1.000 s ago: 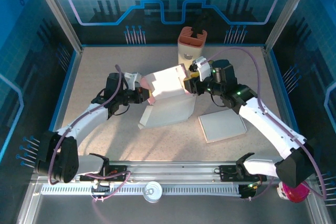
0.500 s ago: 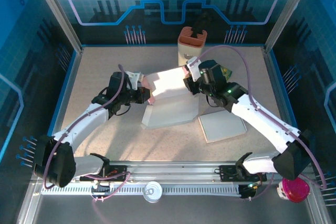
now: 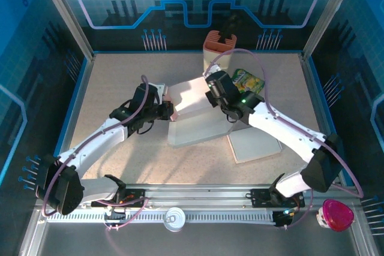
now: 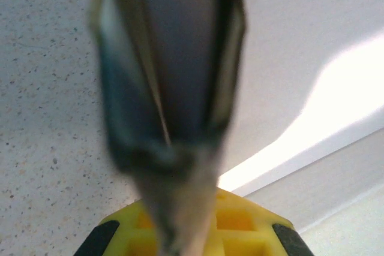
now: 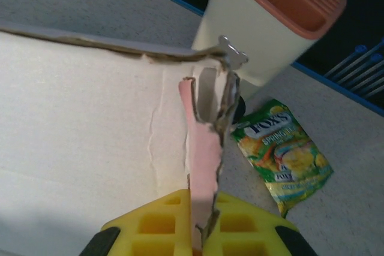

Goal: Fold the paper box

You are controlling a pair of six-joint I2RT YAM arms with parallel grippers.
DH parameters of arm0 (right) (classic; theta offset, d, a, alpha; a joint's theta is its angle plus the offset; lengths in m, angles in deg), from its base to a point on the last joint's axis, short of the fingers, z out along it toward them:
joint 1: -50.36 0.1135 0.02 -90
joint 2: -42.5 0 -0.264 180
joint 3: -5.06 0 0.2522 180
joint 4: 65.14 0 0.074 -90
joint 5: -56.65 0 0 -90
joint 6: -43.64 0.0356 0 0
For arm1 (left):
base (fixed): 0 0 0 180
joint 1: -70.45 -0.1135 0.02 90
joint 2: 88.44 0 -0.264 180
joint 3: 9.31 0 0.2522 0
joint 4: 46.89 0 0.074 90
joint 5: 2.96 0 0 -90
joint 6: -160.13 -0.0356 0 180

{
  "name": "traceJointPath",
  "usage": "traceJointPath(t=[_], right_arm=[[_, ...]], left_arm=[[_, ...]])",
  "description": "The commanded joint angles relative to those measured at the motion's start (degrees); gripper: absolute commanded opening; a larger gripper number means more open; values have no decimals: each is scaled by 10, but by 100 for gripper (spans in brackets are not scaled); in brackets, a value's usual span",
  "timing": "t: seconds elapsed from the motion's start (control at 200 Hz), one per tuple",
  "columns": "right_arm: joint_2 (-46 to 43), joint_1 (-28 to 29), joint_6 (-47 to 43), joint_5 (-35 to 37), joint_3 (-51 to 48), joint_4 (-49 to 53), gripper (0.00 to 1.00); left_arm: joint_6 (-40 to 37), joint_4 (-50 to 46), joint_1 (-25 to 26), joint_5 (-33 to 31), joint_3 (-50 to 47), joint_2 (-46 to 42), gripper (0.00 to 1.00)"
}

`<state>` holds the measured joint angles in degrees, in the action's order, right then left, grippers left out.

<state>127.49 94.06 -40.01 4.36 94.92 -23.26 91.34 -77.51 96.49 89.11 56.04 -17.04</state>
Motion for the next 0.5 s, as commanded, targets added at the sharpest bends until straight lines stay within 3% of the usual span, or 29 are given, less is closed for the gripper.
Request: traceJointPath(t=[0.0,0.21,0.495], right_arm=[[28,23,44,101,34,62,0],[84,51,144,213,100,168,0],[108,55,147,191,133,196,4]], left_arm=[[24,-18,12,-35,19,-8,0],[33,-24,23,-36,27,3,0],[34,-41,24,-35,36,9,0]])
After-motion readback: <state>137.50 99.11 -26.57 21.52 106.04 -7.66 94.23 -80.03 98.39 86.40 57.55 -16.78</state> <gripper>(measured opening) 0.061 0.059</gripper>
